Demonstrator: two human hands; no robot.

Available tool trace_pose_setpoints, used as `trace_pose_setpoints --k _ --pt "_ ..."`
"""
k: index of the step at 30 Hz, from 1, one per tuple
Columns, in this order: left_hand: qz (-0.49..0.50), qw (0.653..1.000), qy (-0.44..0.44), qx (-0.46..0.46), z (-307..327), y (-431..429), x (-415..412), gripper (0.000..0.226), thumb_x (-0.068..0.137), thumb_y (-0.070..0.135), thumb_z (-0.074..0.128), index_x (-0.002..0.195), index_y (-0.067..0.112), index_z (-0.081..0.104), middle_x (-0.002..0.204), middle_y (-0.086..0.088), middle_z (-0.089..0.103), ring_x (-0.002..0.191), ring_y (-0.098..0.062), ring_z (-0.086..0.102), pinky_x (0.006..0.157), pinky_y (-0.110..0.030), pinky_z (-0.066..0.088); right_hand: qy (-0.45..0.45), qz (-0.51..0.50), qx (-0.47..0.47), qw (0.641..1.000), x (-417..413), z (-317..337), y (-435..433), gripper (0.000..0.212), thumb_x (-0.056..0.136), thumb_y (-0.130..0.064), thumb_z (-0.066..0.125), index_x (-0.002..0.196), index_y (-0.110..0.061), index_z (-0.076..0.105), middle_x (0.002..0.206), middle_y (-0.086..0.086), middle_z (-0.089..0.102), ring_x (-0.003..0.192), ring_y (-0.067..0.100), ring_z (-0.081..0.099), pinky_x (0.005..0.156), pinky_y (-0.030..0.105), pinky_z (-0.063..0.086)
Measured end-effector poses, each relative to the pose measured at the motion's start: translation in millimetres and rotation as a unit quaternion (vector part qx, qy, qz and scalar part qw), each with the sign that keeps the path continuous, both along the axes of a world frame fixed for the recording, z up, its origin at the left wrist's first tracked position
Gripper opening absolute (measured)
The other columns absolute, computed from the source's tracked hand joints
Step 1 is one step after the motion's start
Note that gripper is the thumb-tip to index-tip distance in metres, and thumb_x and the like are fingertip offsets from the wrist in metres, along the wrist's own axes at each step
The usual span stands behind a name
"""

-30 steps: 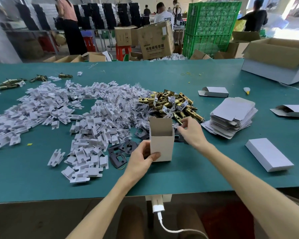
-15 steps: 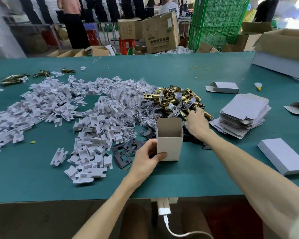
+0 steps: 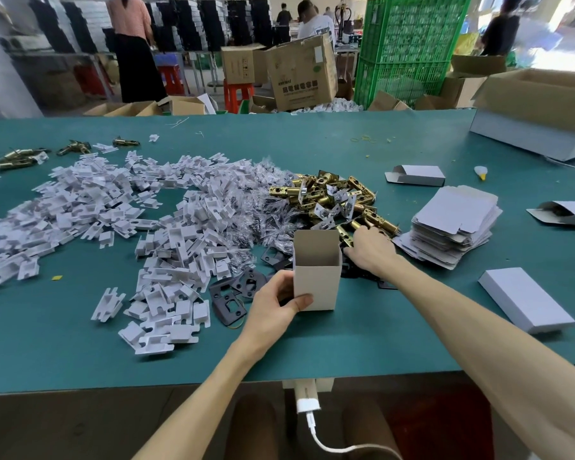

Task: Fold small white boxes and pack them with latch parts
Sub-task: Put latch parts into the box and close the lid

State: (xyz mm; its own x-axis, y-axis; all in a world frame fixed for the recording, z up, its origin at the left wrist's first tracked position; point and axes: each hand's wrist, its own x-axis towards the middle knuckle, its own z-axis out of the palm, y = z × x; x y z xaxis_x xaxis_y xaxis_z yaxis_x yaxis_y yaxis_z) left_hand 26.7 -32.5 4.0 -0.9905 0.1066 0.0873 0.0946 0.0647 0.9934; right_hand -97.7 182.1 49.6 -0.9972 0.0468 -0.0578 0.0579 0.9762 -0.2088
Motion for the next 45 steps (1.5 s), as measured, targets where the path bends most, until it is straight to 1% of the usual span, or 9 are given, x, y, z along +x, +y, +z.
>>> trace_pose_setpoints --k 13,16,19,28,30,33,36,40,45 --pt "0.000 1.000 -0.004 0.000 0 0 -1 0.029 0.091 0.011 0.079 0.116 0.022 0.067 0.114 0.008 0.077 0.110 -0.011 0.071 0.095 -0.027 0.057 0.174 0.067 -0.001 0.982 8 37 -4 0.023 0.104 -0.026 0.052 0.111 -0.004 0.052 0.111 0.015 0.054 0.081 0.034 0.057 0.064 0.038 0.038" --pt "0.001 1.000 -0.004 0.000 0 0 -1 0.030 0.091 0.012 0.079 0.116 0.024 0.067 0.114 0.009 0.077 0.111 -0.009 0.071 0.094 -0.024 0.056 0.203 0.093 0.000 0.975 14 52 -6 0.020 0.104 -0.029 0.054 0.099 -0.010 0.048 0.100 0.009 0.050 0.073 0.027 0.051 0.062 0.037 0.037" --pt "0.002 1.000 -0.004 -0.002 1 1 0 0.030 0.091 0.013 0.079 0.116 0.026 0.068 0.114 0.011 0.077 0.110 -0.008 0.071 0.093 -0.024 0.056 0.220 0.100 -0.021 0.970 21 65 -5 0.025 0.105 -0.033 0.053 0.092 -0.013 0.047 0.093 0.004 0.046 0.073 0.026 0.051 0.063 0.036 0.038" --pt "0.005 1.000 0.000 -0.005 1 1 0 0.030 0.092 0.013 0.079 0.116 0.024 0.067 0.114 0.010 0.077 0.110 -0.008 0.071 0.093 -0.024 0.057 0.290 0.102 -0.165 0.937 50 123 11 0.037 0.100 -0.041 0.062 0.086 -0.006 0.064 0.078 0.008 0.067 0.063 0.024 0.060 0.063 0.047 0.054" --pt "0.005 1.000 0.000 -0.007 1 1 0 0.030 0.091 0.014 0.079 0.116 0.024 0.067 0.114 0.011 0.077 0.110 -0.007 0.071 0.092 -0.023 0.056 0.308 0.110 -0.179 0.928 58 136 13 0.037 0.099 -0.041 0.064 0.086 -0.006 0.065 0.074 0.004 0.065 0.059 0.018 0.057 0.059 0.042 0.052" --pt "0.006 1.000 0.000 -0.010 1 1 0 0.029 0.091 0.015 0.080 0.116 0.025 0.067 0.113 0.013 0.077 0.109 -0.006 0.071 0.092 -0.022 0.057 0.319 0.123 -0.235 0.910 73 152 11 0.035 0.097 -0.040 0.067 0.085 -0.007 0.069 0.065 -0.003 0.059 0.046 0.003 0.044 0.050 0.022 0.036" --pt "0.007 1.000 0.000 -0.011 1 2 0 0.029 0.092 0.016 0.080 0.115 0.026 0.067 0.113 0.013 0.077 0.109 -0.006 0.071 0.093 -0.023 0.057 0.314 0.163 -0.269 0.896 91 163 3 0.033 0.096 -0.039 0.068 0.088 -0.008 0.072 0.066 -0.003 0.064 0.046 0.006 0.047 0.050 0.025 0.041" --pt "0.009 1.000 0.002 -0.017 1 1 0 0.030 0.092 0.016 0.080 0.116 0.027 0.067 0.113 0.013 0.077 0.109 -0.006 0.071 0.092 -0.023 0.057 0.272 0.219 -0.250 0.903 108 163 -18 0.030 0.094 -0.038 0.070 0.090 -0.009 0.074 0.066 -0.008 0.063 0.050 0.001 0.053 0.051 0.015 0.039" --pt "0.009 1.000 0.007 -0.019 2 0 1 0.030 0.091 0.017 0.080 0.116 0.027 0.066 0.113 0.013 0.077 0.109 -0.005 0.071 0.090 -0.020 0.057 0.220 0.256 -0.157 0.928 107 143 -36 0.032 0.095 -0.039 0.069 0.087 -0.008 0.072 0.078 0.000 0.065 0.070 0.021 0.060 0.068 0.040 0.051"
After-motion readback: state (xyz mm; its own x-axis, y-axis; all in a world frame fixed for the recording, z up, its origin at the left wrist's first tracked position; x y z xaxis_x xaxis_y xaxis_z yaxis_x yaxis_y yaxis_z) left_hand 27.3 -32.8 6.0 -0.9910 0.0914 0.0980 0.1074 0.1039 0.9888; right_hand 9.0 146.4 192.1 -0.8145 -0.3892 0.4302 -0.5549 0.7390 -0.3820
